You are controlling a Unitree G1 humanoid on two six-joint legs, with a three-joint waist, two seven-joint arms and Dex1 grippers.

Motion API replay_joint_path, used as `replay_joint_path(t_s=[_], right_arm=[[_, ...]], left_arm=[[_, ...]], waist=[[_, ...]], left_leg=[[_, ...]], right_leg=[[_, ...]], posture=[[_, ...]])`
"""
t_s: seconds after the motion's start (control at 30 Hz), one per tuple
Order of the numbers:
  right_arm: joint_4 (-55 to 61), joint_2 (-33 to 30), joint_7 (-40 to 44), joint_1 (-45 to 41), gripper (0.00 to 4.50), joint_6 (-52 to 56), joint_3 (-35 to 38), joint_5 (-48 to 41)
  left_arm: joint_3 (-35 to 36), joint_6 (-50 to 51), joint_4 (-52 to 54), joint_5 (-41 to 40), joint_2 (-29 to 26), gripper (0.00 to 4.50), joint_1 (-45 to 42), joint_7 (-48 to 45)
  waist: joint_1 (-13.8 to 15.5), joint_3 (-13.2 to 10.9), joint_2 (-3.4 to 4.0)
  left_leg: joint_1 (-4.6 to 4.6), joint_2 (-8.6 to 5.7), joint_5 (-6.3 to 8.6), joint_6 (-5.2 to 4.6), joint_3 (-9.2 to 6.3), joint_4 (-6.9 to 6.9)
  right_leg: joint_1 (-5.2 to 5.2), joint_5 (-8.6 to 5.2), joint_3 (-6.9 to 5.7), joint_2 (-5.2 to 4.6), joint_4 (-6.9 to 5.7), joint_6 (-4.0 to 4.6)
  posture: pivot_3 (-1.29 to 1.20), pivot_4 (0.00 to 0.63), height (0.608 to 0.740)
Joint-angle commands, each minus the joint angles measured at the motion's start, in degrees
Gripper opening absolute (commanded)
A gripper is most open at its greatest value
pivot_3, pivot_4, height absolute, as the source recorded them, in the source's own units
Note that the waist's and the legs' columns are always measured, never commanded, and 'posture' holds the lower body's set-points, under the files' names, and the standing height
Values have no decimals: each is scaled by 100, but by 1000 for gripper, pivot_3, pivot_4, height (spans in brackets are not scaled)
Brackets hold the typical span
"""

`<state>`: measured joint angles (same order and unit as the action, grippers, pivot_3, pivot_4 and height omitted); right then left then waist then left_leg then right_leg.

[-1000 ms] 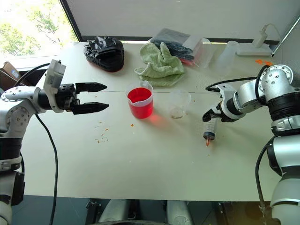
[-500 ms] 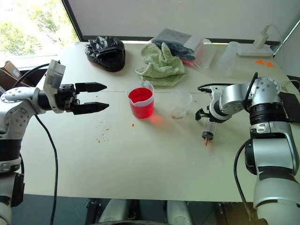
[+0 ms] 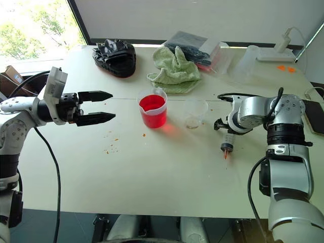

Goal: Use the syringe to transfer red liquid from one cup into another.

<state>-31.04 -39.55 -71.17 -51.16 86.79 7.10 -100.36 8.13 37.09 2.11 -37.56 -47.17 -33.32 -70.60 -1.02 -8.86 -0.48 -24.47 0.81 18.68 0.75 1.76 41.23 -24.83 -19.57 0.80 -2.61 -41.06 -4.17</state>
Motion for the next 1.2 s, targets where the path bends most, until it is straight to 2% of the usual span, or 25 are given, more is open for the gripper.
replay_joint_path(t_s=[0.03, 0.17, 0.2, 0.43, 0.5, 0.57, 0.67, 0.87, 0.93, 1.03, 1.2], right_arm=[[325, -191, -347, 312, 3568, -233, -180, -677], [629, -336, -575, 505, 1610, -621, -437, -1228], [677, -359, -555, 510, 1400, -674, -474, -1258], [827, -324, -325, 407, 1400, -1034, -465, -1264], [991, -372, 108, 256, 1400, -1143, -394, -911], [1352, -465, 1226, -42, 1400, -1745, -239, 295], [1520, -477, 2127, -265, 1400, -2229, -127, 1277], [2842, -591, 4166, -246, 1400, -3161, -569, 3525], [2926, -444, 4622, -301, 1400, -3561, -566, 4104], [2924, -39, 5727, -655, 1400, -4714, -767, 5086], [2888, 999, 7008, -1131, 1400, -5767, -742, 5669]], left_arm=[[188, -86, 67, -43, -93, 4500, -29, 28], [170, -97, 36, -47, -80, 4500, -51, 22], [161, -102, 20, -45, -78, 4500, -66, 15], [126, -120, -46, -36, -78, 4500, -129, -39], [127, -110, -57, -42, -81, 4500, -146, -47], [129, -82, -57, -62, -86, 4500, -174, -54], [133, -51, -85, -79, -93, 4500, -232, -64], [89, 7, -114, -99, -67, 4500, -394, -53], [87, 15, -123, -96, -78, 4500, -425, -69], [79, 24, -154, -84, -105, 4500, -509, -85], [118, 170, -99, -175, -118, 4500, -611, -19]], waist=[[0, 0, -1], [-19, 1, -1], [-29, 1, -1], [-74, 1, -1], [-119, 1, -1], [-139, -1, 2], [-149, -2, 4], [-126, -2, 3], [-123, -2, 3], [-137, -2, 3], [-184, -2, 4]], left_leg=[[0, 0, 0, 0, 0, 0], [2, 0, 0, 0, -1, 0], [2, 2, 0, 0, -1, 0], [3, 6, 0, 0, 0, -1], [2, 6, 0, 0, -1, -1], [2, 6, 0, 0, -1, -2], [3, 6, -1, 1, 1, -8], [0, 7, -1, 1, -1, -11], [0, 7, -1, 1, -1, -10], [1, 6, -1, 2, -1, -10], [3, 9, -3, 5, 1, -15]], right_leg=[[1, 0, 0, 0, 0, 0], [3, 0, 0, 2, 3, 0], [3, 0, 0, 4, 3, 0], [3, 0, 1, 7, 5, 0], [3, 0, 1, 7, 5, 0], [2, 0, 1, 7, 5, 0], [-2, 0, 3, 9, 6, 0], [-3, 0, 2, 8, 9, 0], [-3, 0, 2, 8, 7, 0], [-4, 0, 2, 8, 7, 0], [-14, 0, 5, 14, -4, 0]], posture=[[0, 150, 711], [0, 150, 711], [0, 150, 711], [0, 150, 711], [0, 150, 711], [0, 150, 711], [0, 150, 711], [0, 150, 711], [0, 150, 711], [0, 150, 711], [0, 150, 711]])
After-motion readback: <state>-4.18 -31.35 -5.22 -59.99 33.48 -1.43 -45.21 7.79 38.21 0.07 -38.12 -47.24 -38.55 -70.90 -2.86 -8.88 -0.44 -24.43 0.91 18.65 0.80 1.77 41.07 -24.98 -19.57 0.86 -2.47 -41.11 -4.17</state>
